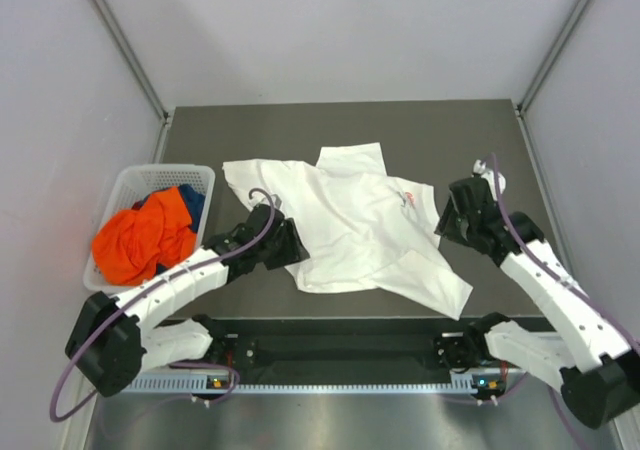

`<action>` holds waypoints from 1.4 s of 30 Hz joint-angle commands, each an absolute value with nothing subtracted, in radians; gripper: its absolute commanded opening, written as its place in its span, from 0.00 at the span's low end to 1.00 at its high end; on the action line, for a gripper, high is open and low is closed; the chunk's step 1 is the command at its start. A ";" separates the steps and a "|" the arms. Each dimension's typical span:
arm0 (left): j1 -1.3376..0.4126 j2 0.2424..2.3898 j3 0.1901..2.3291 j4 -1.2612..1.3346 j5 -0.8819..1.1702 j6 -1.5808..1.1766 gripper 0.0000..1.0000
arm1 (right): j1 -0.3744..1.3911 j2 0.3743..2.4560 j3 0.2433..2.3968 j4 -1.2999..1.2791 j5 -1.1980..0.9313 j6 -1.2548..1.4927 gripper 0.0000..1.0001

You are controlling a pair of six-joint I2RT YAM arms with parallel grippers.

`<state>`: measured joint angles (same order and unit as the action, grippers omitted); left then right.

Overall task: Fold and stack the t-shirts
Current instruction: Flatten the tshirt out

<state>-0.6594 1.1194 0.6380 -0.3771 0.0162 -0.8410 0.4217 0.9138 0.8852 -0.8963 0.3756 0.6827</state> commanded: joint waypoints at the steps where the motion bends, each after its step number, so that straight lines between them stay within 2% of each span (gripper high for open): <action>1: -0.655 1.147 0.721 -0.417 -0.092 -0.838 0.57 | 0.403 1.063 0.951 -0.752 0.293 0.621 0.51; 6: -0.629 1.262 0.804 -0.446 -0.179 -0.788 0.61 | 0.396 1.225 0.885 -0.626 0.183 0.606 0.50; 11: -0.534 1.408 0.819 -0.332 -0.117 -0.772 0.61 | 0.368 1.400 0.856 -0.451 0.206 0.540 0.48; 15: -0.500 1.624 0.909 -0.314 -0.110 -0.750 0.60 | 0.321 1.552 0.902 -0.364 0.206 0.537 0.42; 20: -0.460 1.865 1.156 -0.370 -0.072 -0.704 0.57 | 0.235 1.690 1.006 -0.330 0.219 0.500 0.37; 25: -0.433 2.008 1.417 -0.443 -0.081 -0.675 0.57 | 0.147 1.766 1.124 -0.299 0.143 0.427 0.37; 28: -0.425 2.045 1.506 -0.515 -0.098 -0.664 0.57 | 0.143 1.747 1.187 -0.360 0.124 0.376 0.41; 33: -0.422 1.939 1.459 -0.506 -0.077 -0.678 0.59 | 0.092 1.585 1.161 -0.596 0.127 0.543 0.50; 37: -0.426 1.827 1.379 -0.500 -0.049 -0.675 0.61 | -0.052 1.418 1.002 -0.658 0.145 0.607 0.49; 42: -0.426 1.649 1.264 -0.439 -0.005 -0.678 0.63 | -0.152 1.249 0.867 -0.700 0.173 0.600 0.46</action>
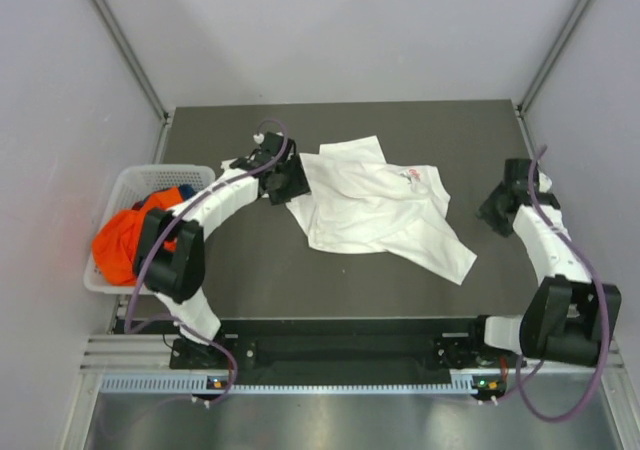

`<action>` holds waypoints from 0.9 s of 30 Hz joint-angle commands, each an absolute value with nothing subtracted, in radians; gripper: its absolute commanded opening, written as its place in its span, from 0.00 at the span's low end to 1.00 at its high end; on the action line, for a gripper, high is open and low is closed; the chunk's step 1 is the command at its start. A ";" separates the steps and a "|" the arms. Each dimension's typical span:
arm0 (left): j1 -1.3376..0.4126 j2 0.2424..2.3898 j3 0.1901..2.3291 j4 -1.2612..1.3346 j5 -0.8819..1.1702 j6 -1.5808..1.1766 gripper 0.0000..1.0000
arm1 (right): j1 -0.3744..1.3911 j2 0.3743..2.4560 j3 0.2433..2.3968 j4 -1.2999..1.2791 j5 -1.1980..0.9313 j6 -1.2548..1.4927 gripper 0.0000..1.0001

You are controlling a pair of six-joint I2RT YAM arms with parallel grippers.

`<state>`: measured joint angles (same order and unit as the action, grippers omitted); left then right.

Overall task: Fold and stack the t-shirts
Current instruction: Flatten the tshirt out

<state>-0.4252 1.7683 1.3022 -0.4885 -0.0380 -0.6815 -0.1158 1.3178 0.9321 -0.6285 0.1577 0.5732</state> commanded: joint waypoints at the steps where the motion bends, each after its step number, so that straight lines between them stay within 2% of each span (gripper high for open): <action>1: -0.426 1.628 1.234 -0.431 0.055 -0.683 0.63 | -0.176 1.240 0.827 -0.698 0.161 0.592 0.45; 11: -0.426 1.451 1.129 -0.410 0.152 -0.672 0.63 | -0.201 1.181 0.661 -0.583 0.120 0.650 0.40; 27: -0.426 1.462 1.086 -0.381 0.138 -0.669 0.63 | -0.198 1.299 0.583 -0.443 0.106 0.661 0.34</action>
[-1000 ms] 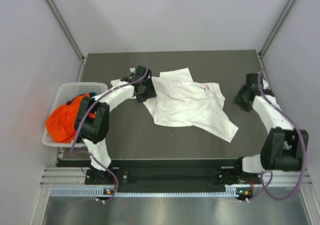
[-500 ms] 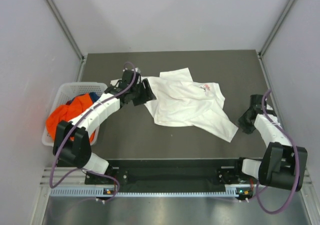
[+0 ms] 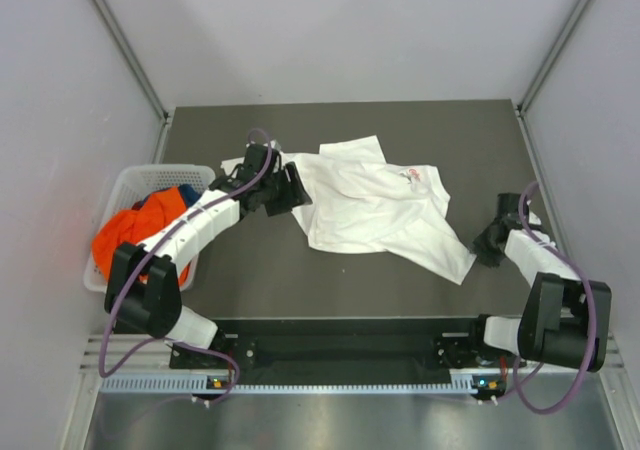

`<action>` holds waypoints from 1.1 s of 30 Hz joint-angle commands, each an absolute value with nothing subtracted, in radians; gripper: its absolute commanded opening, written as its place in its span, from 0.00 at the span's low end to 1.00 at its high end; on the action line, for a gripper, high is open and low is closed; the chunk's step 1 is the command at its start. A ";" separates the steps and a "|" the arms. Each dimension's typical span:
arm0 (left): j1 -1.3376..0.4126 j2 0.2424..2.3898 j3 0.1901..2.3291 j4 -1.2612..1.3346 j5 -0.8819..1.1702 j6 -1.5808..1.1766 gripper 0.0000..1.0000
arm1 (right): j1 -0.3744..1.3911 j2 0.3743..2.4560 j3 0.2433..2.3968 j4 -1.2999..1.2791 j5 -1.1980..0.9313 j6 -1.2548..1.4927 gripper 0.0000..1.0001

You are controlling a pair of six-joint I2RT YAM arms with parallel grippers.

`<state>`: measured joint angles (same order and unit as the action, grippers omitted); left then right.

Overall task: Fold and stack the t-shirts
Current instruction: Flatten the tshirt out

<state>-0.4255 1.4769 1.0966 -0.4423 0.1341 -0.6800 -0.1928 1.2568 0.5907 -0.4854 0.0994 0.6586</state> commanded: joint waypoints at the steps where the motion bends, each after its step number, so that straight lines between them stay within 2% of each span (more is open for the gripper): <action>1: -0.426 1.460 1.078 -0.373 0.138 -0.670 0.63 | -0.196 1.305 0.581 -0.430 0.106 0.658 0.33; 7: -0.426 1.477 1.078 -0.365 0.137 -0.672 0.63 | -0.183 1.351 0.575 -0.410 0.092 0.652 0.22; 11: -0.426 1.470 1.074 -0.365 0.120 -0.672 0.63 | -0.178 1.338 0.583 -0.436 0.098 0.646 0.04; 13: -0.426 1.471 1.071 -0.365 0.114 -0.670 0.63 | -0.176 1.318 0.595 -0.462 0.116 0.640 0.03; 17: -0.426 1.471 1.081 -0.376 0.118 -0.670 0.63 | -0.178 1.286 0.643 -0.541 0.179 0.627 0.24; 20: -0.426 1.466 1.081 -0.374 0.118 -0.672 0.63 | -0.178 1.261 0.672 -0.607 0.187 0.614 0.32; 25: -0.426 1.459 1.065 -0.361 0.130 -0.680 0.63 | -0.178 1.197 0.664 -0.643 0.161 0.597 0.33; 33: -0.426 1.451 1.048 -0.357 0.137 -0.677 0.63 | -0.163 1.172 0.598 -0.554 0.092 0.637 0.34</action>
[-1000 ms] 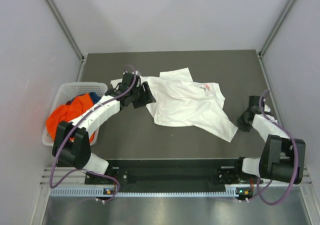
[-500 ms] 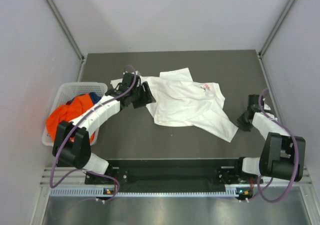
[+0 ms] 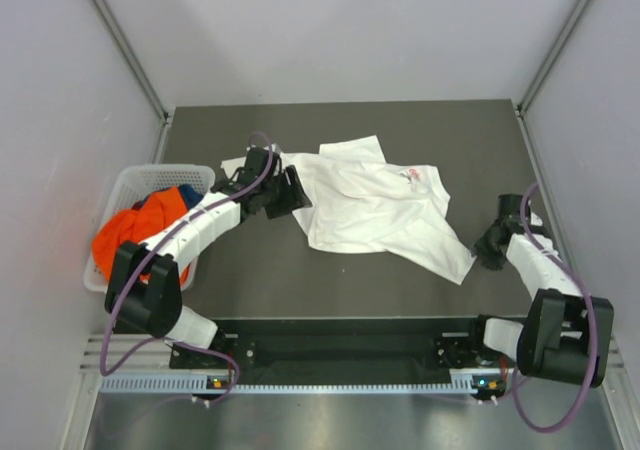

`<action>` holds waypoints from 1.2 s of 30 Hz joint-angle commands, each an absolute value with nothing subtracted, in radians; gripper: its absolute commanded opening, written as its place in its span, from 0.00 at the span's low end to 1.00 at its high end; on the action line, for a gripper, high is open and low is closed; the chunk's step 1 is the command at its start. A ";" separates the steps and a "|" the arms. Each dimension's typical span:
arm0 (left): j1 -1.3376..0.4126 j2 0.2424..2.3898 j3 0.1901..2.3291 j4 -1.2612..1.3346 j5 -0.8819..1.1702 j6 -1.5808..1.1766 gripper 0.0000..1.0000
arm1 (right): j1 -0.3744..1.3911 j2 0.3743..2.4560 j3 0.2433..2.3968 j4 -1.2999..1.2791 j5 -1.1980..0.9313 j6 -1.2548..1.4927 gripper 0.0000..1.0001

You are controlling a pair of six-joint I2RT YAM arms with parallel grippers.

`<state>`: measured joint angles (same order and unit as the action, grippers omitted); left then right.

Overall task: Fold and stack the t-shirts
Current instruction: Flatten the tshirt out

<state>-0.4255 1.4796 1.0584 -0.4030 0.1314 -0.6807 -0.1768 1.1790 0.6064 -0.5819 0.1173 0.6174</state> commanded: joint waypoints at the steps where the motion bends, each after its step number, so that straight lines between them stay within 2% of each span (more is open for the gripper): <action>1: -0.426 1.450 1.048 -0.359 0.135 -0.676 0.63 | -0.160 1.181 0.600 -0.552 0.092 0.640 0.34; 10: -0.426 1.459 1.045 -0.357 0.127 -0.675 0.63 | -0.130 1.256 0.568 -0.492 0.109 0.672 0.34; 13: -0.425 1.457 1.042 -0.357 0.121 -0.675 0.63 | -0.127 1.267 0.551 -0.466 0.124 0.672 0.30; 16: -0.422 1.454 1.045 -0.356 0.118 -0.675 0.63 | -0.127 1.261 0.534 -0.448 0.144 0.669 0.15; 17: -0.422 1.453 1.048 -0.357 0.112 -0.672 0.63 | -0.127 1.255 0.534 -0.449 0.150 0.666 0.04; 18: -0.419 1.454 1.051 -0.357 0.106 -0.664 0.63 | -0.127 1.247 0.540 -0.454 0.162 0.658 0.00; 22: -0.390 1.465 1.089 -0.386 0.043 -0.634 0.63 | -0.126 1.154 0.584 -0.471 0.160 0.612 0.00; 26: -0.336 1.506 1.198 -0.437 0.009 -0.572 0.63 | -0.109 0.972 0.620 -0.434 0.048 0.529 0.00; 30: -0.334 1.612 1.319 -0.488 -0.087 -0.525 0.63 | -0.066 0.853 0.609 -0.371 -0.116 0.470 0.00; 36: -0.333 1.782 1.494 -0.546 -0.075 -0.549 0.63 | -0.049 0.746 0.583 -0.379 -0.178 0.436 0.00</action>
